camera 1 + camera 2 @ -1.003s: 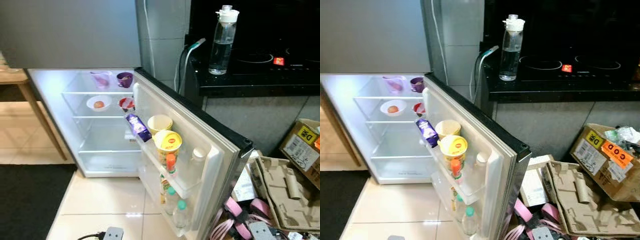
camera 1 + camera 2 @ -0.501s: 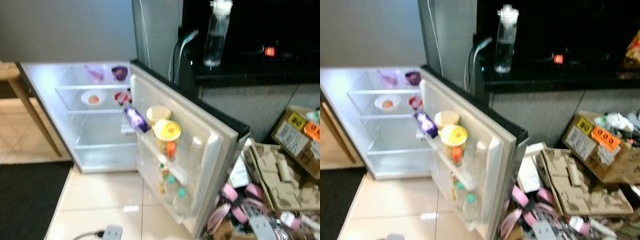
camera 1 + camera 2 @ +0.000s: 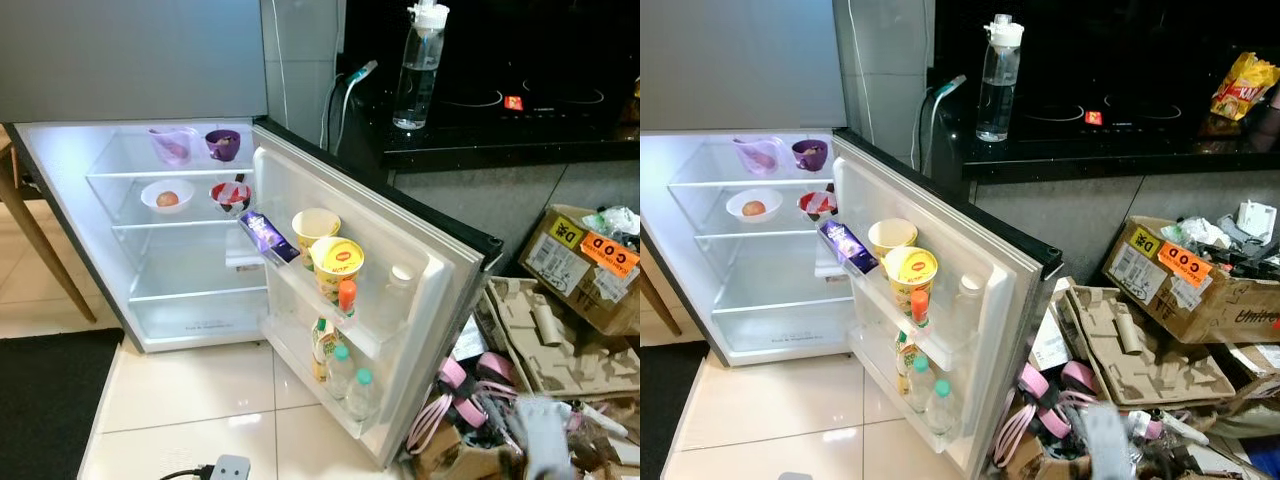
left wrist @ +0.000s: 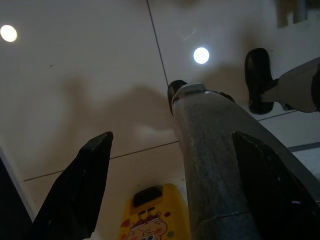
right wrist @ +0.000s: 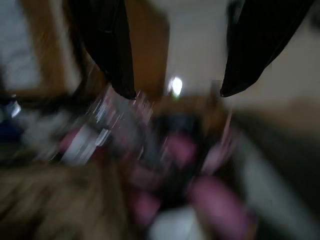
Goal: Restocking fridge
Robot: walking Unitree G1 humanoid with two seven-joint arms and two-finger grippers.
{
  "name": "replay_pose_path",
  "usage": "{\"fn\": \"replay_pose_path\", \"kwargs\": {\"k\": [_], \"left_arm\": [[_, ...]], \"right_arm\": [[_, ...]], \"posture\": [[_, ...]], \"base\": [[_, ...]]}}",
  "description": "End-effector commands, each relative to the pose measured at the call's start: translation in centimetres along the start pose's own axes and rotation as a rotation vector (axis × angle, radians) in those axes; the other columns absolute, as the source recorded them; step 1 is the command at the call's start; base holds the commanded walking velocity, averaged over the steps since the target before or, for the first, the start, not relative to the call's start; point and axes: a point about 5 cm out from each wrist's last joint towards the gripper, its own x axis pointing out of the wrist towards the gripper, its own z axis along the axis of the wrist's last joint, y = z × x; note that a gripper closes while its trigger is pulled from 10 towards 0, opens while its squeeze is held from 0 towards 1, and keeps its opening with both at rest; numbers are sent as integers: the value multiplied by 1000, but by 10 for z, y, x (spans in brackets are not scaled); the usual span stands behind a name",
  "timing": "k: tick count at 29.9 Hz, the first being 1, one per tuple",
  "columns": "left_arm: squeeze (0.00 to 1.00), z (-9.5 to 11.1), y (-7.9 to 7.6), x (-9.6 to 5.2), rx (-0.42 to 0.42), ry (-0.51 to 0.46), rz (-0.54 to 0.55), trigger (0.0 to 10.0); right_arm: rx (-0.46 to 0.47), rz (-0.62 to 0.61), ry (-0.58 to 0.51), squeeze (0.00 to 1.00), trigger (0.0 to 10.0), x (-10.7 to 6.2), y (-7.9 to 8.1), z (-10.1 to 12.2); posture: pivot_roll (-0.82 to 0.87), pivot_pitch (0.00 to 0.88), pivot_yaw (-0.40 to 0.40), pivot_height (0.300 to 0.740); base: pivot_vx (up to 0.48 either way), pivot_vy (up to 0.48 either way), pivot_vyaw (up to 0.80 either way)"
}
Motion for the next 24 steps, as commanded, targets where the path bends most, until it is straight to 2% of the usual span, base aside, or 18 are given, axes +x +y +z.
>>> {"fn": "replay_pose_path", "kwargs": {"k": [1, 2, 3, 5, 7, 10, 12, 14, 15, 18, 19, 21, 22, 24], "left_arm": [[0, -24, -4, -2, -5, 90, -15, 10000], [0, -24, -4, -2, -6, 90, -14, 10000], [0, -24, -4, -2, -6, 90, -14, 10000], [0, -24, -4, -2, -17, 86, -13, 10000], [0, -24, -5, -2, -25, 83, -16, 10000], [0, -24, -5, -2, -27, 83, -17, 10000], [0, -24, -6, -2, -29, 84, -20, 10000], [0, -24, -6, -2, -29, 84, -20, 10000], [0, -25, -6, -2, -30, 84, -21, 10000], [0, -25, -6, -2, -30, 84, -21, 10000], [0, -25, -6, -2, -33, 84, -21, 10000], [0, -26, -7, -2, -36, 85, -21, 10000], [0, -26, -7, -2, -36, 85, -21, 10000], [0, -26, -7, -2, -38, 85, -21, 10000]], "right_arm": [[54, -33, -39, 0, 10000, 1, -5, 9], [72, -46, -86, 0, 10000, 4, -8, 23], [72, -46, -86, 0, 10000, 4, -8, 23], [112, -77, -209, 0, 10000, 8, -16, 61], [160, -92, -302, 0, 10000, 8, -21, 90], [184, -87, -334, 0, 10000, 8, -22, 99], [239, -16, -412, 0, 10000, 7, -19, 119], [239, -16, -412, 0, 10000, 7, -19, 119], [264, 47, -447, 0, 10000, 7, -16, 127], [264, 47, -447, 0, 10000, 7, -16, 127], [272, 158, -478, 0, 10000, 6, -10, 133], [210, 426, -504, 0, 10000, 1, 4, 136], [210, 426, -504, 0, 10000, 1, 4, 136], [125, 575, -481, 0, 10000, -2, 12, 132]], "posture": [[-86, 0, -54, 740], [-84, 0, -55, 740], [-84, 0, -55, 740], [-82, 0, -60, 740], [-80, 0, -61, 740], [-79, 0, -62, 740], [-77, 0, -64, 740], [-77, 0, -64, 740], [-75, 0, -64, 740], [-75, 0, -64, 740], [-70, 0, -69, 740], [-73, 0, -72, 740], [-73, 0, -72, 740], [-73, 0, -75, 740]], "base": [[0, 0, 0], [0, 0, 0], [0, 0, 0], [0, 0, 0], [0, 0, 0], [0, 0, 0], [0, 0, 0], [0, 0, 0], [0, 0, 0], [0, 0, 0], [0, 0, 0], [0, 0, 0], [0, 0, 0], [0, 0, 0]]}}
